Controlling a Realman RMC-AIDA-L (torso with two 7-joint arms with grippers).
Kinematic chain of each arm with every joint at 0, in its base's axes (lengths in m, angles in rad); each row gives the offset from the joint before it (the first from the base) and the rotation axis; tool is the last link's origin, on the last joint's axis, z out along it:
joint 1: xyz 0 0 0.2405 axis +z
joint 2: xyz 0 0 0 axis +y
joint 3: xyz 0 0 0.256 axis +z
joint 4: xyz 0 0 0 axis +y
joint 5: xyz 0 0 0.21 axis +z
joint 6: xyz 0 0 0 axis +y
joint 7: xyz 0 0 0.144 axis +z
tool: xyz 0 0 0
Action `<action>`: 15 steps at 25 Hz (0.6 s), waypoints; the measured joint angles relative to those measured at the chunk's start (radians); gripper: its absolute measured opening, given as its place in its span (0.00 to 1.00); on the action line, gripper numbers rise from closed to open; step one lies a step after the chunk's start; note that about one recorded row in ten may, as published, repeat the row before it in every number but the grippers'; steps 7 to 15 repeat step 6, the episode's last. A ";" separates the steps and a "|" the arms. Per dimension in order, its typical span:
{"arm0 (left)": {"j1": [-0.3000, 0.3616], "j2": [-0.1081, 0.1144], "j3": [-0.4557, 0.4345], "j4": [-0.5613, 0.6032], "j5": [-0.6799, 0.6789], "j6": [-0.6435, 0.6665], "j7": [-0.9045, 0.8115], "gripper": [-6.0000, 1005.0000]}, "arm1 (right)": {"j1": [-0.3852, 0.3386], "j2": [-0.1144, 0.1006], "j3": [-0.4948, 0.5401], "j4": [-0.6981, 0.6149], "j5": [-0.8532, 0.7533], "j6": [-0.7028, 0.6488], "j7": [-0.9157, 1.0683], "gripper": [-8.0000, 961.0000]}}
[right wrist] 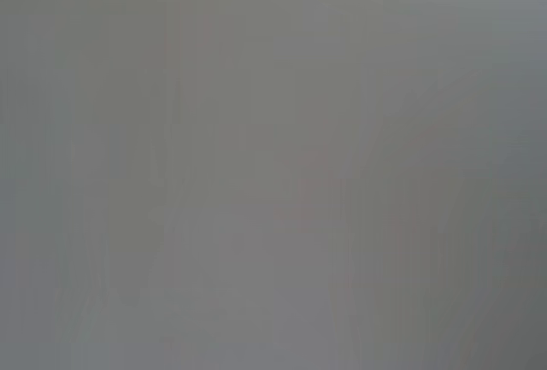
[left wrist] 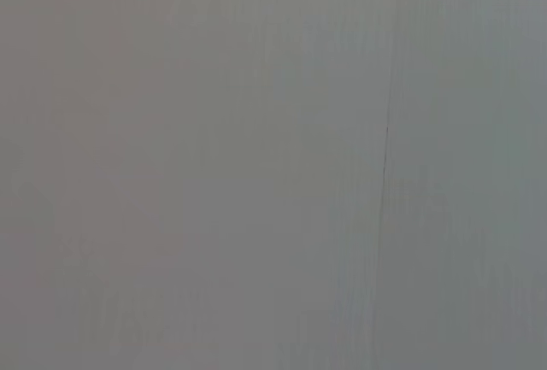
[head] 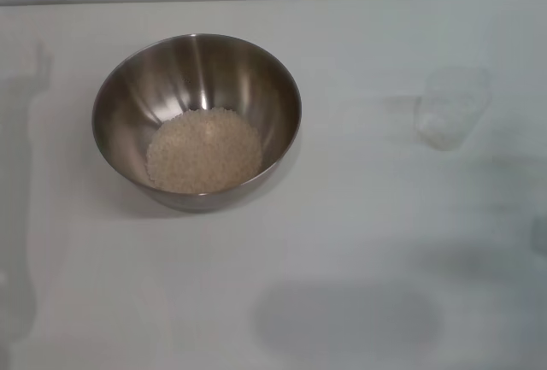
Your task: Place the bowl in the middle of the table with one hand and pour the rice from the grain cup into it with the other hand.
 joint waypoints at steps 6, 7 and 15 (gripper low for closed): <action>0.008 0.001 -0.002 0.000 0.000 -0.007 0.003 0.76 | -0.065 0.003 0.023 0.050 0.010 -0.019 -0.010 0.61; 0.008 0.001 -0.002 0.000 0.000 -0.007 0.003 0.76 | -0.065 0.003 0.023 0.050 0.010 -0.019 -0.010 0.61; 0.008 0.001 -0.002 0.000 0.000 -0.007 0.003 0.76 | -0.065 0.003 0.023 0.050 0.010 -0.019 -0.010 0.61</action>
